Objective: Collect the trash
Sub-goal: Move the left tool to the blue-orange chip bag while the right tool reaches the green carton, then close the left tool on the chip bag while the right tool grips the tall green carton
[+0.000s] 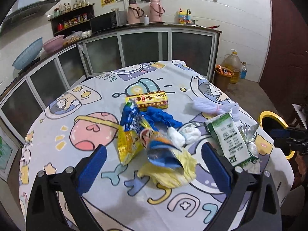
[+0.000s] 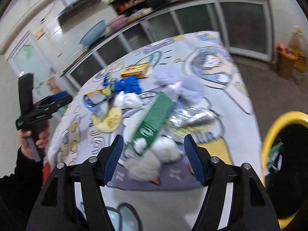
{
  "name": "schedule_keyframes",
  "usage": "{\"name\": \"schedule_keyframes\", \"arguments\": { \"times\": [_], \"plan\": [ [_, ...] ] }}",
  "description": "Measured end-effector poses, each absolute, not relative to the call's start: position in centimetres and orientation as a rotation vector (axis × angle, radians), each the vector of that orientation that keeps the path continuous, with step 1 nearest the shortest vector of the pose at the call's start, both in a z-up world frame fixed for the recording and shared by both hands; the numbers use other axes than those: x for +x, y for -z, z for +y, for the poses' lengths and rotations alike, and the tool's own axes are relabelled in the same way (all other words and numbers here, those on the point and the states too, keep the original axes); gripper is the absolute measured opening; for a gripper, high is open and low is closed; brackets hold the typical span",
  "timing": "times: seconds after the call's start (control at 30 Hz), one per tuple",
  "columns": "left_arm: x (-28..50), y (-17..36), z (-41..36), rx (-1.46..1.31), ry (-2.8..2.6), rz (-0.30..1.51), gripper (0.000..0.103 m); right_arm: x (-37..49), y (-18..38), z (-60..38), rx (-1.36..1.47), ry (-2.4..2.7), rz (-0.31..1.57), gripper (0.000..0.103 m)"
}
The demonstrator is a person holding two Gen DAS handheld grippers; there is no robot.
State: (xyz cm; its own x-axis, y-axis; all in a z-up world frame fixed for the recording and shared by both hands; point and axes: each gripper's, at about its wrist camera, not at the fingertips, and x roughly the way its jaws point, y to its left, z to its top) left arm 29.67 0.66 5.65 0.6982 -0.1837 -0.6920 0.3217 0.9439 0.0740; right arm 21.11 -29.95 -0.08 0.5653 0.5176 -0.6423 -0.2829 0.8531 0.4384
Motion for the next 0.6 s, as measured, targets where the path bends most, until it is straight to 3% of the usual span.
{"name": "schedule_keyframes", "arguments": {
  "times": [0.6],
  "plan": [
    [36.9,-1.8,0.1,0.209,0.262,0.975,0.095,27.4,2.8,-26.0,0.287,-0.541,1.005,0.065]
  ]
}}
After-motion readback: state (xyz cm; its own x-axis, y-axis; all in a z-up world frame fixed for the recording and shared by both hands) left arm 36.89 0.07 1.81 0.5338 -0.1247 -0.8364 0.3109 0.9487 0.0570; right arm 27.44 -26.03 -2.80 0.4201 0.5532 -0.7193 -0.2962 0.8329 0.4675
